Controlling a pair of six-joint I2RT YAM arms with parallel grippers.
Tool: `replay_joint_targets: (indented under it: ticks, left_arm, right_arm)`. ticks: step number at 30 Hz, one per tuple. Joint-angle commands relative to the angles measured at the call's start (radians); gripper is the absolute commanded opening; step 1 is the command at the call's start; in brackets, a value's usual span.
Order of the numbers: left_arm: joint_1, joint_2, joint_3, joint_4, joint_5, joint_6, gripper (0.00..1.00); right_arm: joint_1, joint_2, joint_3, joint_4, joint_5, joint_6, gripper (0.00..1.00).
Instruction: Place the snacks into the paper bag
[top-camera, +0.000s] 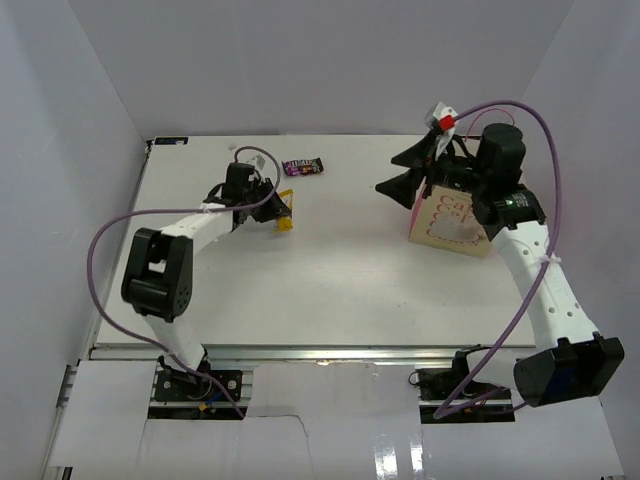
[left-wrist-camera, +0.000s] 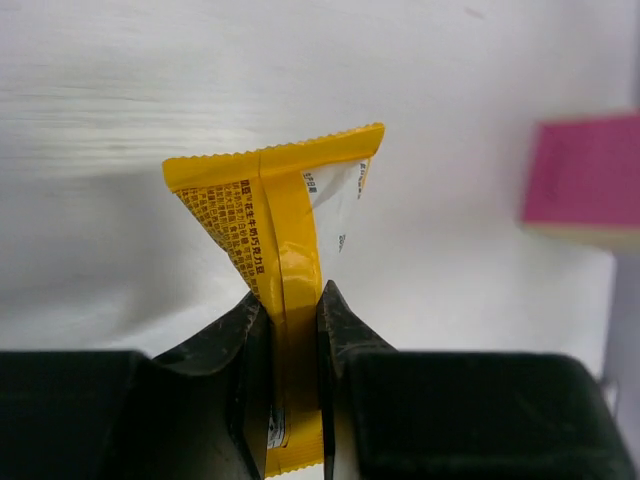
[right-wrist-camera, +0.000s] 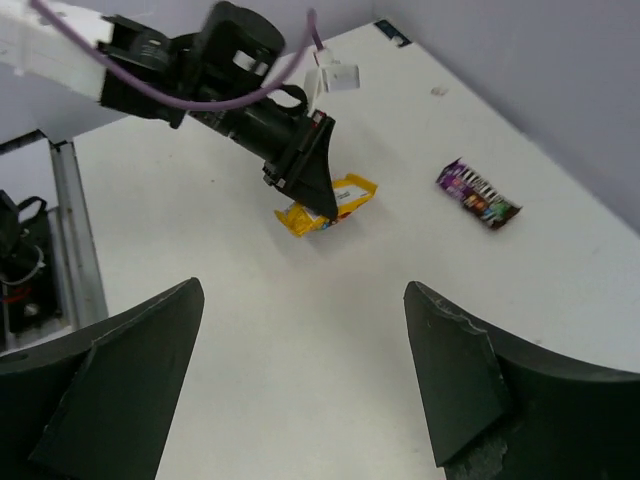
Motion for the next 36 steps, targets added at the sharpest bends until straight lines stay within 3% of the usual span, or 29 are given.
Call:
replay_joint_targets:
  ticks: [1, 4, 10, 20, 26, 27, 29, 32, 36]
  left_arm:
    - [-0.001, -0.236, -0.195, 0.444, 0.398, 0.145, 0.19]
    - [-0.009, -0.344, -0.318, 0.560, 0.532, 0.157, 0.19]
    - [-0.045, -0.473, -0.406, 0.632, 0.555, 0.175, 0.21]
    - [-0.102, -0.502, -0.398, 0.635, 0.562, 0.145, 0.22]
    - [-0.116, -0.512, -0.397, 0.642, 0.574, 0.126, 0.25]
    - [-0.117, -0.519, -0.398, 0.643, 0.574, 0.125, 0.26]
    - [-0.119, -0.528, -0.403, 0.645, 0.571, 0.122, 0.32]
    - [-0.119, -0.547, -0.420, 0.648, 0.557, 0.122, 0.43]
    - [-0.119, -0.567, -0.432, 0.654, 0.543, 0.117, 0.57]
  right_arm:
    - [0.102, 0.047, -0.041, 0.072, 0.189, 0.290, 0.87]
    - [0.183, 0.094, -0.107, 0.156, 0.309, 0.541, 0.90]
    - [0.289, 0.213, -0.121, 0.267, 0.345, 0.804, 0.93]
    - [0.395, 0.328, -0.072, 0.342, 0.360, 0.918, 0.87]
    - [0.406, 0.358, -0.098, 0.378, 0.359, 0.924, 0.62]
    - [0.406, 0.361, -0.098, 0.382, 0.356, 0.921, 0.53]
    - [0.406, 0.361, -0.092, 0.385, 0.354, 0.905, 0.46]
    - [0.405, 0.353, -0.070, 0.387, 0.343, 0.866, 0.25]
    - [0.402, 0.342, -0.044, 0.387, 0.325, 0.786, 0.08]
